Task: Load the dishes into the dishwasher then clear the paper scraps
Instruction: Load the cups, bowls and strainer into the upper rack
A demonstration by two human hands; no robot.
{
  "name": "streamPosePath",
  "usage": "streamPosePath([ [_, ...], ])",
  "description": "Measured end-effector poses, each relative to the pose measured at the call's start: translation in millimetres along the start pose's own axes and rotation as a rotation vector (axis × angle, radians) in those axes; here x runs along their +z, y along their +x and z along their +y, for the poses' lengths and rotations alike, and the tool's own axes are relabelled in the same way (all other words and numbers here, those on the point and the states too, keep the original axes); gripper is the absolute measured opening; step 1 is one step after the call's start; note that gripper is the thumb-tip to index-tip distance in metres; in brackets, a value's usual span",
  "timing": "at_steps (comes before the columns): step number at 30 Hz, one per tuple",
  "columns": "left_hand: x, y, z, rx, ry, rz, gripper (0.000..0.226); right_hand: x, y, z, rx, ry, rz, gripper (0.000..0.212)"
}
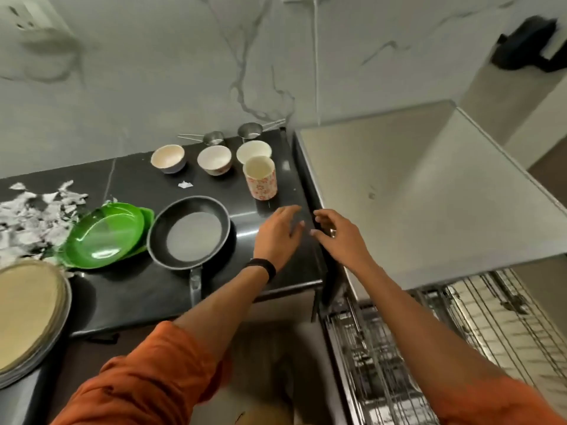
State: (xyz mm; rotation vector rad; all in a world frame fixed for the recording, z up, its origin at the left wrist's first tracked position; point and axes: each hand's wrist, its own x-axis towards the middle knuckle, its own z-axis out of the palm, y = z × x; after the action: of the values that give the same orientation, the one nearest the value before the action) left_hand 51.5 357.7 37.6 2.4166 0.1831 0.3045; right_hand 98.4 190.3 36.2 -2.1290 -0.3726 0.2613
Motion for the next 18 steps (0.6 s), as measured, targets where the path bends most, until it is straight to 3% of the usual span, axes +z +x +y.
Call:
streamPosePath([
  [7,-44,75,-55,-0.1,-0.008,0.164,0.064,48,61,-46,-0.01,-0.011,-0.044,0.049],
  [13,-35,123,-75,-0.187,-0.038,0.079,0.101,55,70,-44,0.063,-0.012,-0.067,0.051],
  [18,-27,131,-72,-0.234,-0.121,0.075,0.095,50,67,-32,0.11,-0.009,-0.037,0.052],
])
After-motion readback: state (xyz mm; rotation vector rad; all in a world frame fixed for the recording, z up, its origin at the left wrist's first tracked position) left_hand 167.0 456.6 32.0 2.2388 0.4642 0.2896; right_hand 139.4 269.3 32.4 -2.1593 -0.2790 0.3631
